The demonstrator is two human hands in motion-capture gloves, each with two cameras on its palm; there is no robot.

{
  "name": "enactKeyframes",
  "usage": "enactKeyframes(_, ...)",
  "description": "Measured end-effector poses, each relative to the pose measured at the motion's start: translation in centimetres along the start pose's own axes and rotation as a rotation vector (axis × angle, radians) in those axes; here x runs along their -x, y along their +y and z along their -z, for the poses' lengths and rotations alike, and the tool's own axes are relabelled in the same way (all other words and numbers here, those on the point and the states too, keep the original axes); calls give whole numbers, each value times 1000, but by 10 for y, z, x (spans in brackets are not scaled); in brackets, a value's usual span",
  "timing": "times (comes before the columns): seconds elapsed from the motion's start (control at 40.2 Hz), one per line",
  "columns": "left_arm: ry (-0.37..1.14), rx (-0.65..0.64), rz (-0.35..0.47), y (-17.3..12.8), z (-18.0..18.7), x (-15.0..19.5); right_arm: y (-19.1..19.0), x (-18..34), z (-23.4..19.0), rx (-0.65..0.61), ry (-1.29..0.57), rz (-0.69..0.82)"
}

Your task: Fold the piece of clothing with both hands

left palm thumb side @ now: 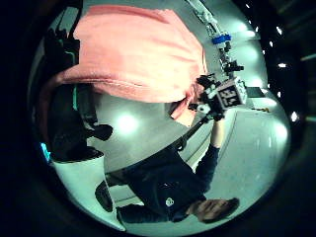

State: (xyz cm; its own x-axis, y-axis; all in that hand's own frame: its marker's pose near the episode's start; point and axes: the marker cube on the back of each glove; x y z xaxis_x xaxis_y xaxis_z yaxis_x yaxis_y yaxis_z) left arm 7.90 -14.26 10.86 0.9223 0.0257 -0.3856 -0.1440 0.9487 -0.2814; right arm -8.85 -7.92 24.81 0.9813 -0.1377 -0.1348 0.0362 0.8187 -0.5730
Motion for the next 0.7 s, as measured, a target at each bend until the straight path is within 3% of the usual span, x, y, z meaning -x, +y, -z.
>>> enactKeyframes(0.224, -19, 65, 92, 23, 20, 2, -7, 4, -8, 79, -180, 14)
enactKeyframes(0.373, -39, 30, 54, 2, -9, 17, -18, 0, 2, -58, -44, -3)
enactKeyframes(0.523, -123, 78, 77, 30, -17, 24, -15, -6, 12, -89, 52, -27)
enactKeyframes(0.622, -102, 351, 187, 80, -15, 22, 3, -12, 28, -102, 51, 5)
enactKeyframes(0.697, -58, 302, 93, 81, -26, 26, 17, -17, 39, -95, 59, 35)
